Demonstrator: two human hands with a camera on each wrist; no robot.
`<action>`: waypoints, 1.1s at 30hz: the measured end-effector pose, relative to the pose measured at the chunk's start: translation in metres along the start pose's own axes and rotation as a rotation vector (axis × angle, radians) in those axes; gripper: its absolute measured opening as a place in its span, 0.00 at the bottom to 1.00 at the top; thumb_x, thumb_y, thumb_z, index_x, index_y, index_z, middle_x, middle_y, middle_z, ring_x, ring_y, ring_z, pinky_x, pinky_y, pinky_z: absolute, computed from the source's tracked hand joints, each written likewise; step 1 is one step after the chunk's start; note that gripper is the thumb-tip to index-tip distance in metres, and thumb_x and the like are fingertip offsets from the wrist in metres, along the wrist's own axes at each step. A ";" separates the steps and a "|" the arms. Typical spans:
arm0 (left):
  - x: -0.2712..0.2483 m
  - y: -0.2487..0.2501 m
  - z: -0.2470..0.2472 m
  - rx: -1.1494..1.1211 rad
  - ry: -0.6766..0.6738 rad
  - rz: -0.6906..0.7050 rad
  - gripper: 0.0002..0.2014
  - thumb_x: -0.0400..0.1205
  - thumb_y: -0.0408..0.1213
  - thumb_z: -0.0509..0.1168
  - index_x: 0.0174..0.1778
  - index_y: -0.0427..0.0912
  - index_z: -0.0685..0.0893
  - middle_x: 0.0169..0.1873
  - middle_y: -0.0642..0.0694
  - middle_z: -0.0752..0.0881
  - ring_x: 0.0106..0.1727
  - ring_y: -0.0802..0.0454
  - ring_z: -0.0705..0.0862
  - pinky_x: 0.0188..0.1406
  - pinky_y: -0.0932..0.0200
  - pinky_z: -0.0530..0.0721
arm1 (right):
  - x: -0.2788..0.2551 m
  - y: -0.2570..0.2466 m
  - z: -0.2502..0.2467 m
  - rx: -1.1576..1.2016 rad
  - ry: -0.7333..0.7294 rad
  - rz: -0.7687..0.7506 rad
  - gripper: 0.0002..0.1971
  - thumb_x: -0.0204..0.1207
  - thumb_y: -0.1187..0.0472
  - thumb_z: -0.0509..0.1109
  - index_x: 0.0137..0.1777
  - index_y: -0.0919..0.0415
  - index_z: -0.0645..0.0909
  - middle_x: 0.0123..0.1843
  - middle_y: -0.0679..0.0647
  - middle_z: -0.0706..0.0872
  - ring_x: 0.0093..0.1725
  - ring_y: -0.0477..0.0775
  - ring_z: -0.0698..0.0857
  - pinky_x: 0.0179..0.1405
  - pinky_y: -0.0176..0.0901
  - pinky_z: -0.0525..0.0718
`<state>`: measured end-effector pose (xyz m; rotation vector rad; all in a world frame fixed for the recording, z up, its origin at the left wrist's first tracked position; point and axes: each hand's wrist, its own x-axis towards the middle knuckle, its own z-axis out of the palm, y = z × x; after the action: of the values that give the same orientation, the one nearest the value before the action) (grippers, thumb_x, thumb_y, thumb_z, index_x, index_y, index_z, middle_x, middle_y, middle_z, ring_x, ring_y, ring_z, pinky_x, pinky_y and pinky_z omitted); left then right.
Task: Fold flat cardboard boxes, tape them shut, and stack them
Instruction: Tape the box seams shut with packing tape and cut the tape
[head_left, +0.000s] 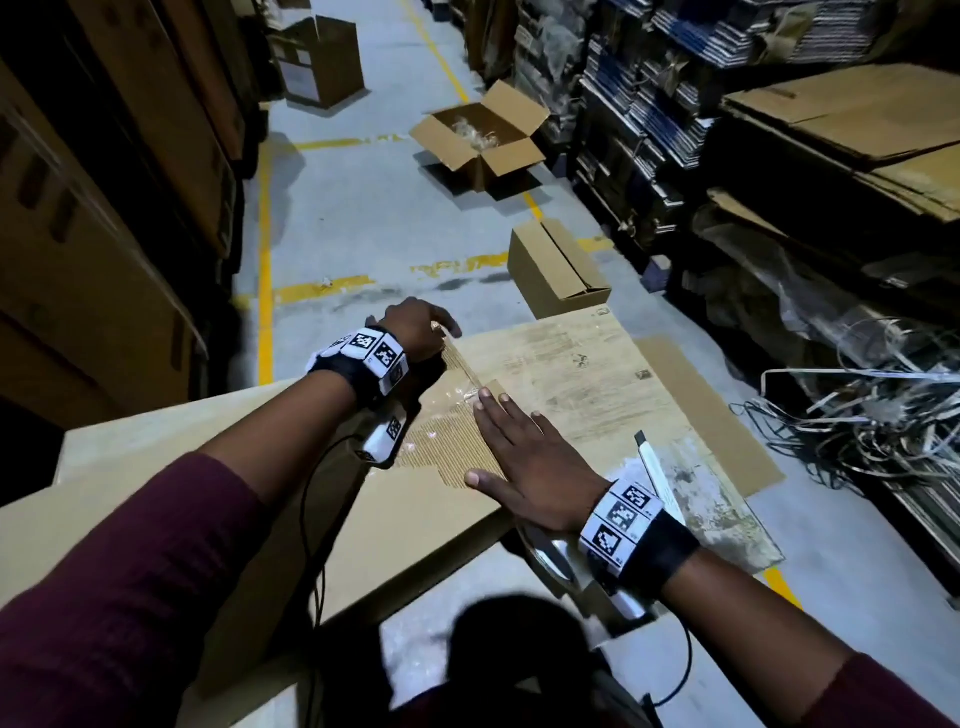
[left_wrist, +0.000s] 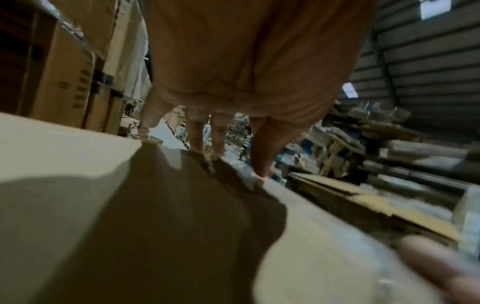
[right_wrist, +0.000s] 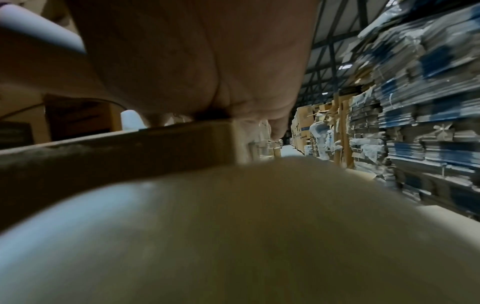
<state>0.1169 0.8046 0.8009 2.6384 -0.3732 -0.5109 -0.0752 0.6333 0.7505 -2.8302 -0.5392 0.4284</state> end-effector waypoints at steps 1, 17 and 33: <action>-0.007 -0.001 0.003 -0.031 0.037 -0.009 0.14 0.79 0.37 0.68 0.42 0.67 0.85 0.55 0.51 0.88 0.56 0.44 0.86 0.65 0.43 0.81 | -0.005 0.001 -0.001 0.032 -0.003 -0.010 0.45 0.80 0.26 0.37 0.91 0.53 0.38 0.90 0.46 0.32 0.89 0.48 0.36 0.88 0.60 0.45; -0.188 0.085 0.100 -0.592 -0.021 -0.110 0.21 0.84 0.50 0.69 0.38 0.32 0.90 0.30 0.42 0.91 0.28 0.53 0.86 0.33 0.64 0.80 | -0.048 0.121 -0.028 0.575 0.330 -0.124 0.11 0.81 0.53 0.75 0.42 0.57 0.93 0.45 0.53 0.95 0.44 0.48 0.92 0.47 0.38 0.85; -0.191 0.142 0.247 -1.130 0.540 -0.721 0.28 0.84 0.49 0.69 0.75 0.48 0.65 0.59 0.43 0.74 0.62 0.45 0.78 0.66 0.52 0.78 | -0.070 0.274 0.118 0.428 -0.132 0.683 0.12 0.76 0.60 0.73 0.46 0.71 0.78 0.38 0.65 0.85 0.28 0.59 0.81 0.25 0.38 0.74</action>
<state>-0.1804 0.6563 0.7132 1.5910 0.8274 -0.0984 -0.0873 0.3773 0.5818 -2.4941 0.4777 0.7425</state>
